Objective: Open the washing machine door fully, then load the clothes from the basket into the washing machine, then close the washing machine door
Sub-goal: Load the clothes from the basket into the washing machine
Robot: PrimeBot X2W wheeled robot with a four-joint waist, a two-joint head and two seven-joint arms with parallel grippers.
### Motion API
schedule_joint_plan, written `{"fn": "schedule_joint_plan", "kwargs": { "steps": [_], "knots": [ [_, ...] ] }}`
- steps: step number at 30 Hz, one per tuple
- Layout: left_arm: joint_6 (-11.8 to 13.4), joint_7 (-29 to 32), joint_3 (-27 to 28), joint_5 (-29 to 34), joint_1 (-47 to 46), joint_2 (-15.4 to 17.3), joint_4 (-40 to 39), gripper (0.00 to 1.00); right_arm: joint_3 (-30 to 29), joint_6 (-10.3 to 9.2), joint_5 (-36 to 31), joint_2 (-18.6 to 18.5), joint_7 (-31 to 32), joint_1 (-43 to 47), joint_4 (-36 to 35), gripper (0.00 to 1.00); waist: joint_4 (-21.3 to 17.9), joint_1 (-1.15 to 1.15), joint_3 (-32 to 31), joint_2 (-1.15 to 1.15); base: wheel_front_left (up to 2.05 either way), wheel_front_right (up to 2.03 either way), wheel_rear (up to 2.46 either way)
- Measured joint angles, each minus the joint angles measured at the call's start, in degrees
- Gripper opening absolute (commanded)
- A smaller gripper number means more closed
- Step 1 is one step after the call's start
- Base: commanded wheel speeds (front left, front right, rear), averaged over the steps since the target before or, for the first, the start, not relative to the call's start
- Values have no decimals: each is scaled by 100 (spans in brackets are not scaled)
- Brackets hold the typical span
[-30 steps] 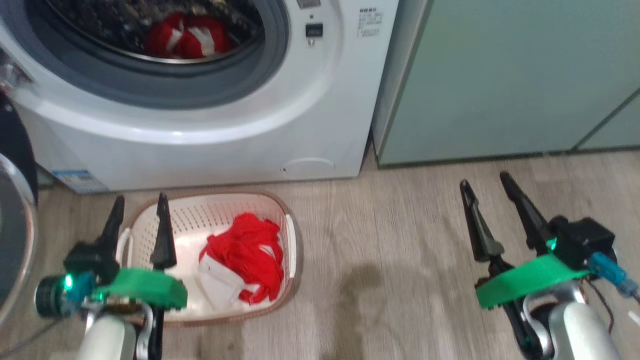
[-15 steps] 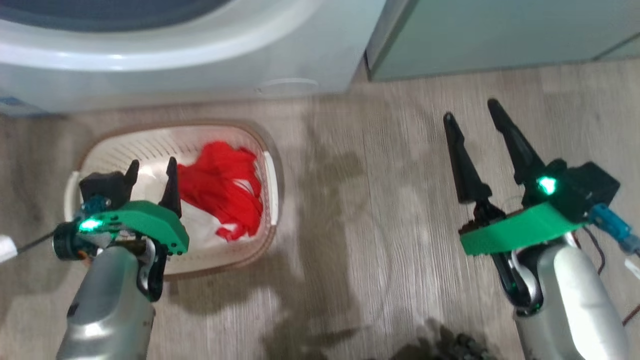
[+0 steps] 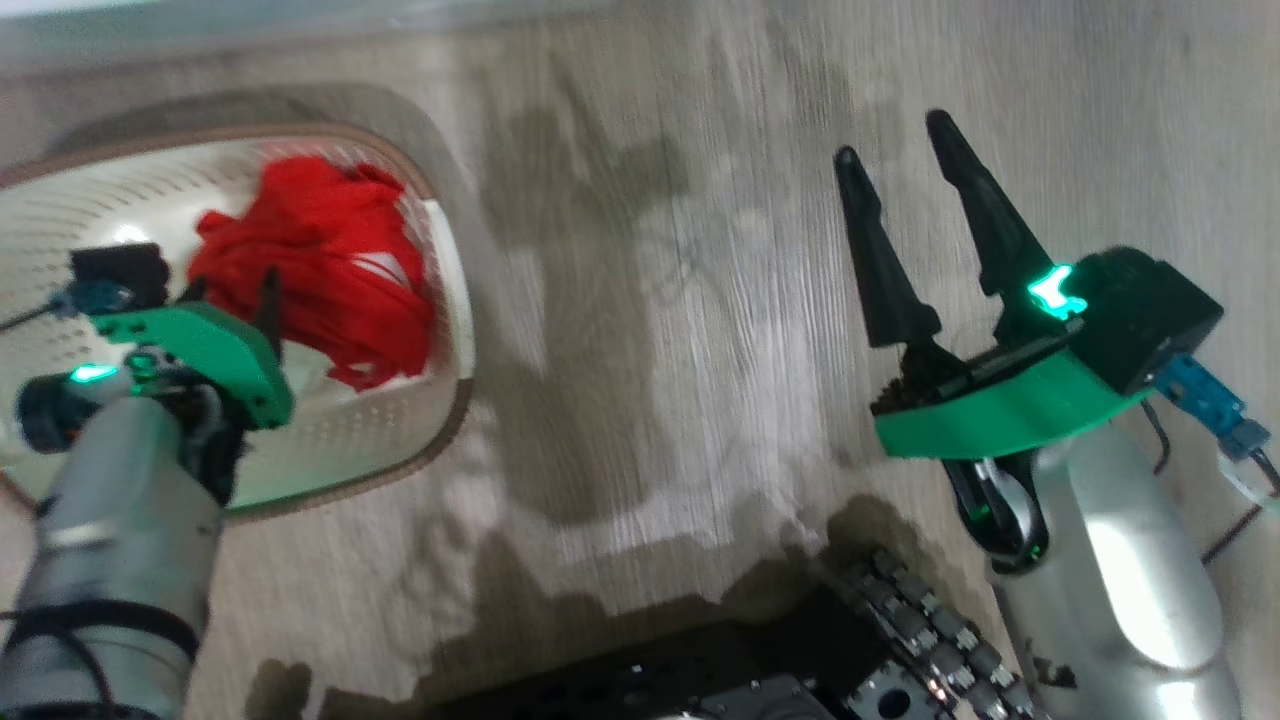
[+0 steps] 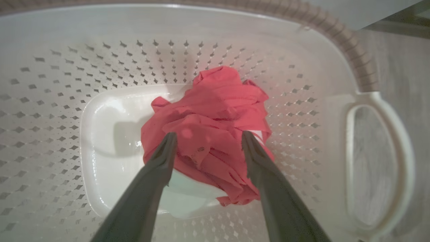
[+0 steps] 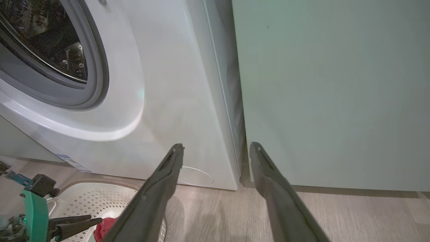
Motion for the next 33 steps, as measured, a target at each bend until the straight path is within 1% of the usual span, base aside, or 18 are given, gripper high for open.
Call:
{"fn": "schedule_joint_plan", "kwargs": {
  "steps": [10, 17, 20, 21, 22, 23, 31, 33],
  "knots": [
    [-98, 524, -58, -244, -521, 553, 570, 100, 348, 0, 319, 1, -243, -488, 185, 100, -455, 0, 893, 0, 0, 0, 0],
    [-99, 806, -94, -346, -816, 892, 682, 100, 472, 0, 431, 1, -275, -577, 256, 100, -677, 0, 1296, 0, 0, 0, 0],
    [-99, 873, -138, -380, -954, 990, 716, 100, 481, 0, 475, 1, -277, -660, 220, 100, -739, -1, 1420, 0, 0, 0, 0],
    [-99, 924, -165, -382, -999, 1003, 728, 93, 488, 0, 475, 2, -289, -675, 216, 100, -753, -1, 1454, 0, 0, 0, 0],
    [-99, 943, -192, -382, -1035, 1013, 735, 44, 498, 0, 475, 2, -289, -688, 211, 100, -764, -1, 1481, 0, 0, 0, 0],
    [-99, 943, -214, -383, -1069, 1023, 749, 0, 503, 0, 476, 2, -289, -699, 203, 100, -772, -1, 1502, 0, 0, 0, 0],
    [-100, 992, -285, -443, -1110, 1034, 822, 0, 511, 0, 515, 2, -289, -706, 218, 100, -751, -1, 1444, 0, 0, 0, 0],
    [-100, 877, -332, -442, -1100, 1017, 822, 0, 487, 0, 515, 1, -289, -704, 232, 100, -718, -1, 1371, 0, 0, 0, 0]
  ]
}}
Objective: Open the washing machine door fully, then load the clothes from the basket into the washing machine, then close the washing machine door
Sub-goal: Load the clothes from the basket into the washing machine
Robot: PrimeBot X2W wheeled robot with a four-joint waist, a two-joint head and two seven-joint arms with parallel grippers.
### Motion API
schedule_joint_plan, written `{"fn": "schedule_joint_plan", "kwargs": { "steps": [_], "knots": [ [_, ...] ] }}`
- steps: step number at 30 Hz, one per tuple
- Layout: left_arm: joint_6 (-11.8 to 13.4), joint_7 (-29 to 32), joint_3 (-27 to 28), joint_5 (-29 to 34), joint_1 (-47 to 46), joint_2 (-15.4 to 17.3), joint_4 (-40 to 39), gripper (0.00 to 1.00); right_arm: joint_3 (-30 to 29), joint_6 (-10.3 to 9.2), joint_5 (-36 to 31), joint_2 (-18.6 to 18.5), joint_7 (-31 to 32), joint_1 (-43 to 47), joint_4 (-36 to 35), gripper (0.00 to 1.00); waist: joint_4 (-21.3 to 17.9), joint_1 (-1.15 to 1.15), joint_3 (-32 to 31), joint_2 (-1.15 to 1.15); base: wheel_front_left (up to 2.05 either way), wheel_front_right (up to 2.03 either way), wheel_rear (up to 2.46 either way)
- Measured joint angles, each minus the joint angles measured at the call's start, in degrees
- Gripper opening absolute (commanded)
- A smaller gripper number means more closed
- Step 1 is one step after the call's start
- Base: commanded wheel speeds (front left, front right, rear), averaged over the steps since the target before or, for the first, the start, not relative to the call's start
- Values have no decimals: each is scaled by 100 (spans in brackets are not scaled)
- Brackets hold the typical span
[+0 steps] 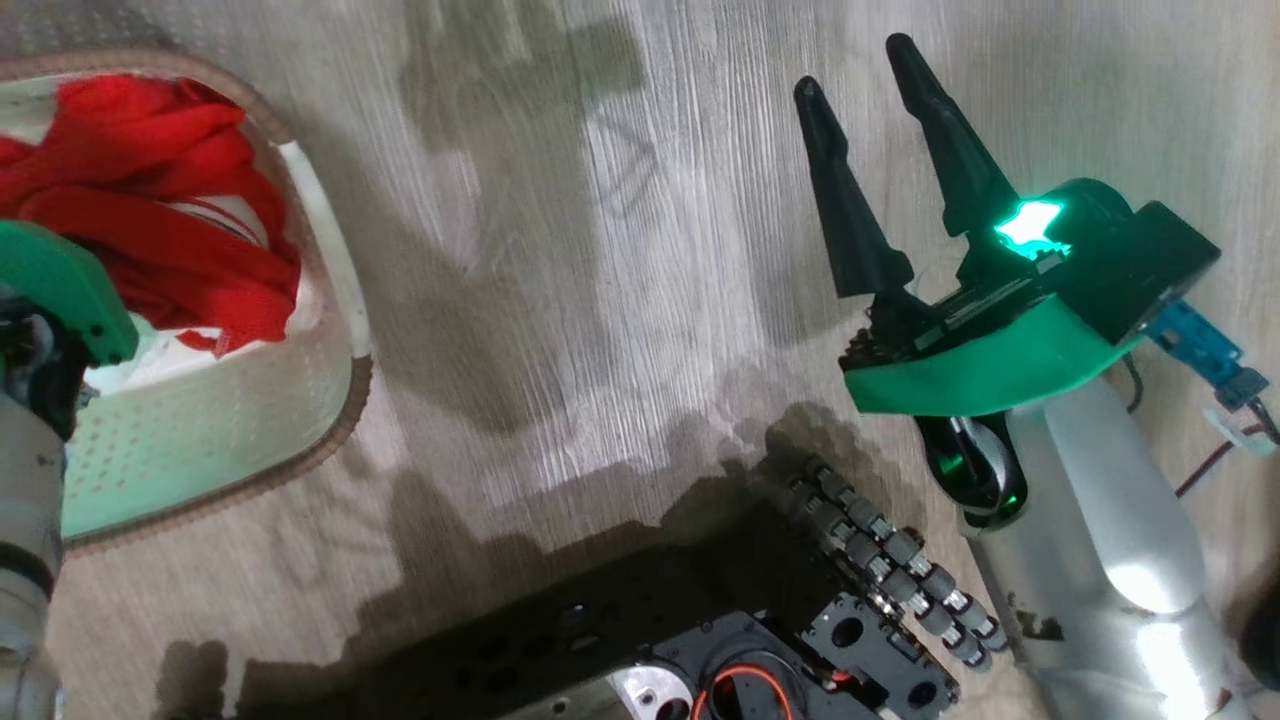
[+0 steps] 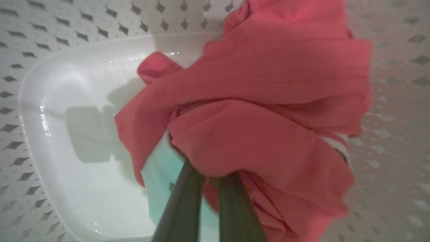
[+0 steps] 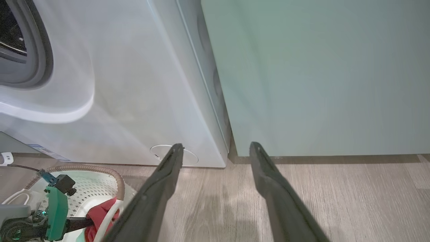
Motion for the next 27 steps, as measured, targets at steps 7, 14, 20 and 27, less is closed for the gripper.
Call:
{"fn": "schedule_joint_plan", "kwargs": {
  "steps": [7, 14, 20, 27],
  "knots": [
    [66, -770, -232, 101, 254, -227, -22, 0, -176, 0, -125, -1, 0, 39, 80, 100, 206, 0, -402, 0, 0, 0, 0],
    [263, -1280, -324, 157, 676, -505, -204, 0, -356, 0, -311, -1, 0, 317, 198, 100, 480, 0, -999, 0, 0, 0, 0],
    [476, -1354, -267, 160, 1274, -717, -1276, 0, -625, 0, -512, -1, 1, 643, 280, 100, 776, 0, -1683, 0, 0, 0, 0],
    [744, -1355, -52, 293, 2204, -829, -2799, 0, -886, 0, -569, -1, 113, 978, 237, 100, 1071, 0, -2335, 0, 0, 0, 0]
  ]
}}
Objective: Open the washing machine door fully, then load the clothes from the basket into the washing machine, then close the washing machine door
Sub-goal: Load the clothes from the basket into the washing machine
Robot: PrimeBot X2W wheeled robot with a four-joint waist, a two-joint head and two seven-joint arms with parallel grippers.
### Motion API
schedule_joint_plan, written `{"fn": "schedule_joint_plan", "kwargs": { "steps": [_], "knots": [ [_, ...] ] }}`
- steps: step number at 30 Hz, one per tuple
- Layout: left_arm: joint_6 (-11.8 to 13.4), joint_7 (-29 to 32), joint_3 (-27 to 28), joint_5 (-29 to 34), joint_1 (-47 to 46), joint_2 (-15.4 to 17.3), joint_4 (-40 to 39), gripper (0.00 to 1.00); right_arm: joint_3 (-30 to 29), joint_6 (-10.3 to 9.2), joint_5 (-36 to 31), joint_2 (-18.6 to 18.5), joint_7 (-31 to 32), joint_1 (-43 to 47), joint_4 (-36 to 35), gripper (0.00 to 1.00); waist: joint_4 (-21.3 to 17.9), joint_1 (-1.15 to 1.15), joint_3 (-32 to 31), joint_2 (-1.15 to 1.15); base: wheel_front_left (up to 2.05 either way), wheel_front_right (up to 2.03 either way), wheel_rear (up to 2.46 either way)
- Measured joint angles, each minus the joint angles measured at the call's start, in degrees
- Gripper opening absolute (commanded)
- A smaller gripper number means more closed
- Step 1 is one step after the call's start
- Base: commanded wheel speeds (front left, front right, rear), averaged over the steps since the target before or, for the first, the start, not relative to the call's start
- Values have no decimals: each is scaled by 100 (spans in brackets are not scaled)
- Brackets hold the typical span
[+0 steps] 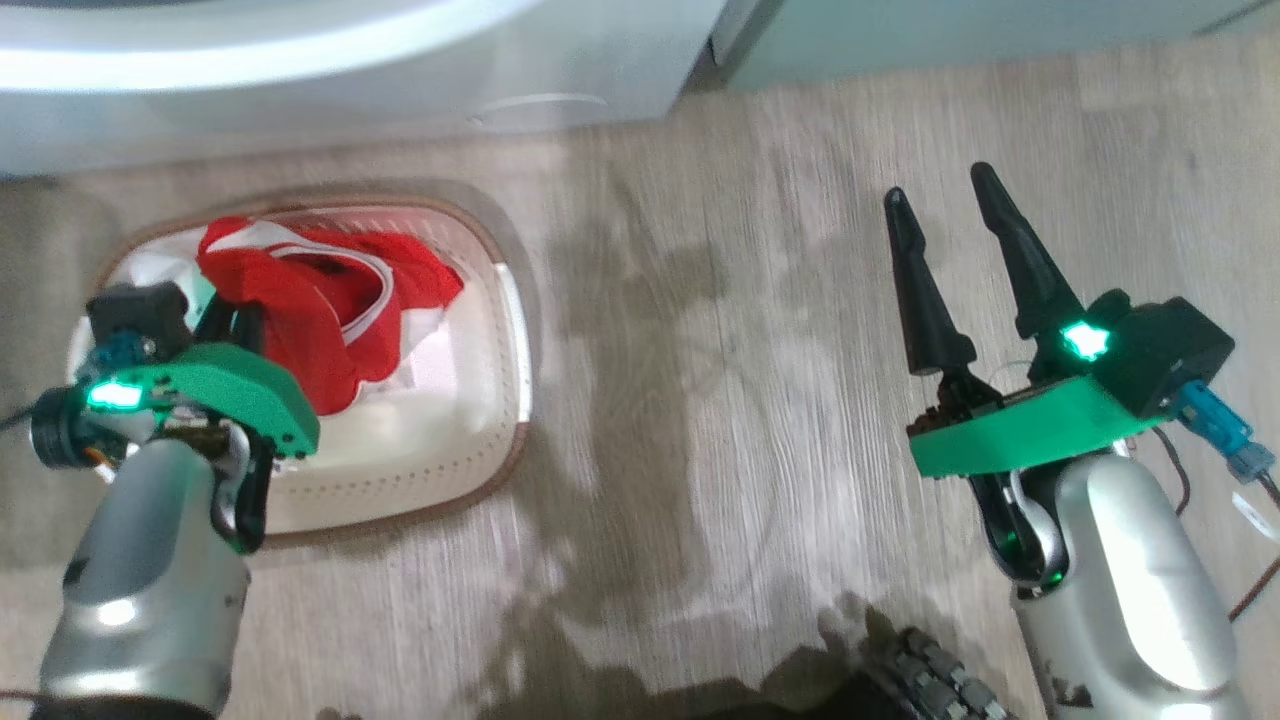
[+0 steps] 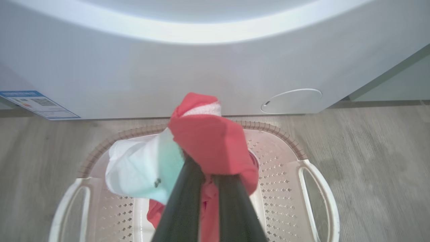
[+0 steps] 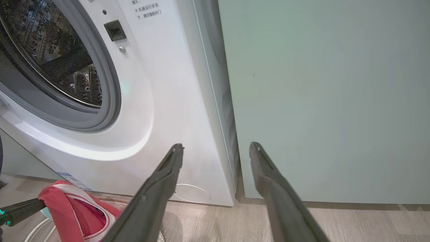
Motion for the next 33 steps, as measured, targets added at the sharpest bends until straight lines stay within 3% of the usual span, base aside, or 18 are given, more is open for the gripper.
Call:
{"fn": "schedule_joint_plan", "kwargs": {
  "steps": [21, 33],
  "knots": [
    [636, 23, 163, 219, 1589, 35, -3341, 0, -337, 0, -54, 0, 390, 656, -104, 100, 364, 0, -1622, 0, 0, 0, 0],
    [889, 164, 131, 221, 2641, 87, -4259, 0, -486, 0, -52, 1, 468, 1235, -46, 100, 367, 0, -2269, 0, 0, 0, 0]
  ]
}}
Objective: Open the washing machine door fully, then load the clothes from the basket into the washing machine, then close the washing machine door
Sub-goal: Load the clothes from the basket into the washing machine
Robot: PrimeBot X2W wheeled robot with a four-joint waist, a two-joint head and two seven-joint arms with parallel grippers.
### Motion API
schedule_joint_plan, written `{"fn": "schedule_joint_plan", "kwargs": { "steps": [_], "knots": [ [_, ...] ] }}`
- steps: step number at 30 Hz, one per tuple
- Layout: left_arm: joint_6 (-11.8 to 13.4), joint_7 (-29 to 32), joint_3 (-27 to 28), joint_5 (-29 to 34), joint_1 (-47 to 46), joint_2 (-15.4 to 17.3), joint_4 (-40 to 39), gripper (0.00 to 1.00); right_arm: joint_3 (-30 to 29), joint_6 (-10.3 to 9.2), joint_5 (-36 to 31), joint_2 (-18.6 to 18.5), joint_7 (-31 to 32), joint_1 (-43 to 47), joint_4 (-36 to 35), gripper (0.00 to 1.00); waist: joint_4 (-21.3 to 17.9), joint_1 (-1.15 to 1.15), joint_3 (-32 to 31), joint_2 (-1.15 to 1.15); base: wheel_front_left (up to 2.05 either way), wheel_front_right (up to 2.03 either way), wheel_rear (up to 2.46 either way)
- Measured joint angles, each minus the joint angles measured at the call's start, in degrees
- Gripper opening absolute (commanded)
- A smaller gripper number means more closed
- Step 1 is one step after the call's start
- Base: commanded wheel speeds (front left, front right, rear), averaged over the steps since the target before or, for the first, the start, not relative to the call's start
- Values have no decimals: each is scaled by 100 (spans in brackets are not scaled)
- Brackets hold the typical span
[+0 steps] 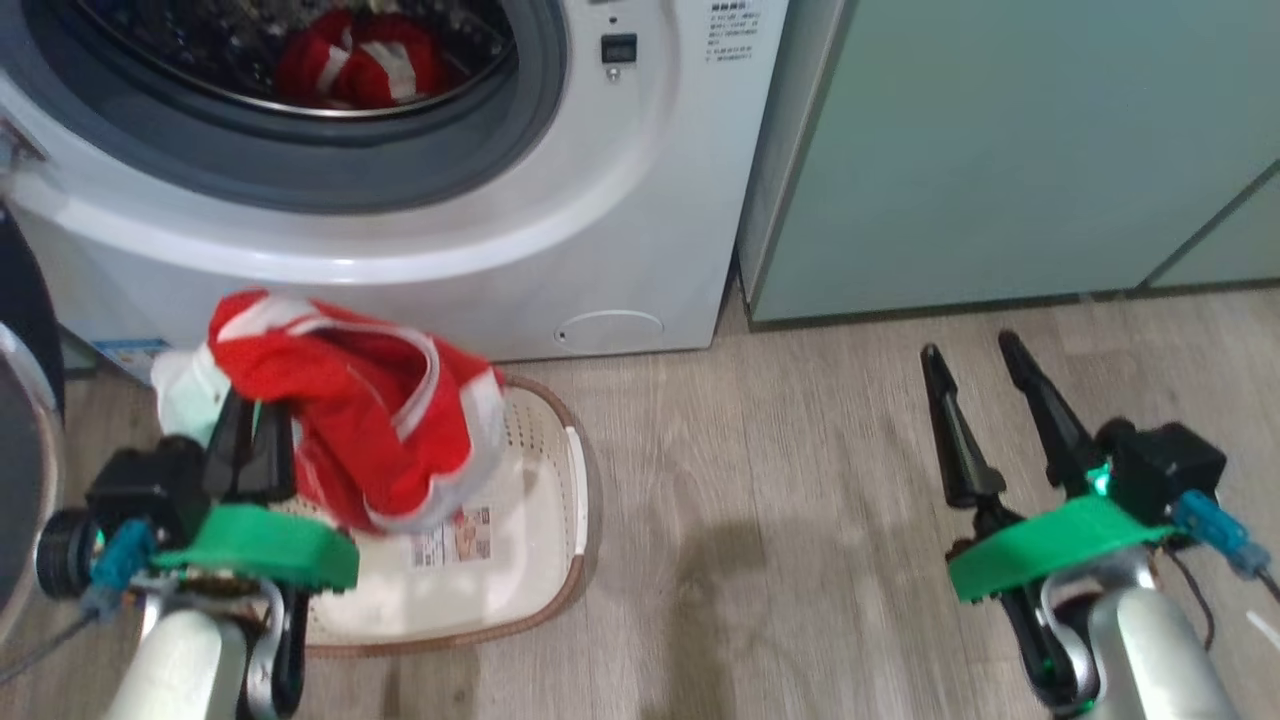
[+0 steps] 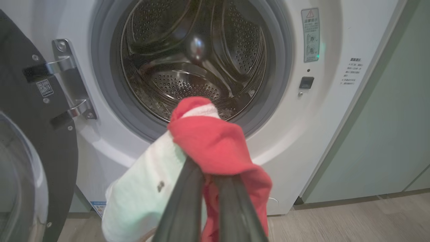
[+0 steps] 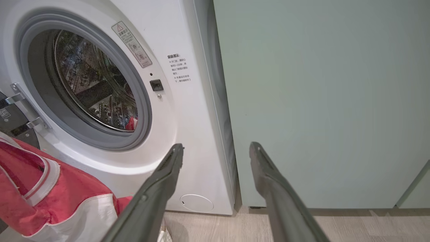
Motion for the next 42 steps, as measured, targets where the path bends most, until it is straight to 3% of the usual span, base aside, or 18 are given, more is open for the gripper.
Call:
{"fn": "schedule_joint_plan", "kwargs": {
  "steps": [19, 42],
  "knots": [
    [289, 302, -160, 80, 1122, 58, -573, 0, -286, 0, -80, 8, 442, 913, -467, 100, 53, 0, -842, 0, 0, 0, 0],
    [341, 427, -208, 29, 1198, 87, -424, 0, -300, 0, -93, 20, 531, 977, -571, 100, 136, 0, -962, 0, 0, 0, 0]
  ]
}}
